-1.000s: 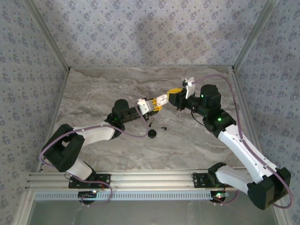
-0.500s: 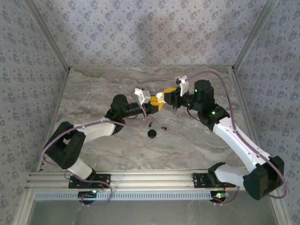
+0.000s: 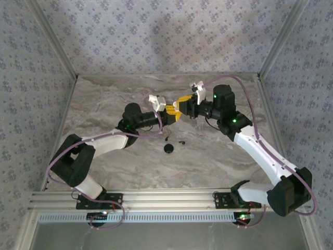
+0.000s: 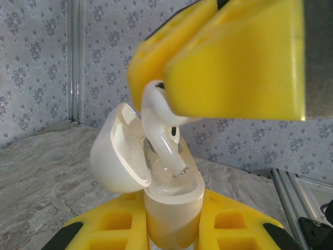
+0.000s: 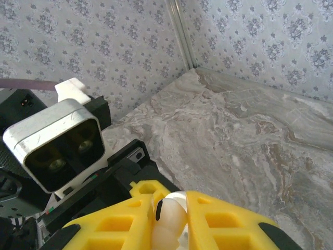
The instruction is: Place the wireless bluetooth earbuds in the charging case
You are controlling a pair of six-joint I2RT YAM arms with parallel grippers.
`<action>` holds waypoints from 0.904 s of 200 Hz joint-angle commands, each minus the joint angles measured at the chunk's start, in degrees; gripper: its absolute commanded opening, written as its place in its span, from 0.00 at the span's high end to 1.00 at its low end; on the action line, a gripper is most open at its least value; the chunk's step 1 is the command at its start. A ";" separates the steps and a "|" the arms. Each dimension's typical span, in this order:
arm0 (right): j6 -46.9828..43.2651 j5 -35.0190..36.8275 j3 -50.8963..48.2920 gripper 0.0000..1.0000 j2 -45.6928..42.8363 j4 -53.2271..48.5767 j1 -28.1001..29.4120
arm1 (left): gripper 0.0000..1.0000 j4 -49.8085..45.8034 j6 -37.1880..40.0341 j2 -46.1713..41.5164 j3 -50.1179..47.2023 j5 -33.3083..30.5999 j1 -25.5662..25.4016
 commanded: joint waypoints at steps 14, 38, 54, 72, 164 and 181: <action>-1.19 -2.13 1.90 0.78 0.25 -0.89 -0.24 | 0.82 3.44 -2.31 -0.03 2.03 0.83 0.70; -1.34 -2.35 1.93 0.78 0.49 -1.21 -0.16 | 0.82 4.01 -2.73 -0.04 2.18 0.83 0.86; -1.28 -1.81 1.84 0.78 0.69 -1.28 -0.17 | 0.82 4.05 -2.88 -0.04 2.37 1.09 0.89; -0.93 -0.29 1.06 0.78 0.52 0.15 -0.17 | 0.82 4.36 -3.27 -0.03 2.46 1.27 0.82; -1.72 -1.83 1.57 0.78 1.64 -0.99 -0.13 | 0.82 4.63 -4.04 -0.21 3.20 1.97 0.83; -1.89 -1.28 1.48 0.77 1.66 -1.09 0.08 | 0.82 4.72 -4.30 -0.13 3.50 2.05 0.85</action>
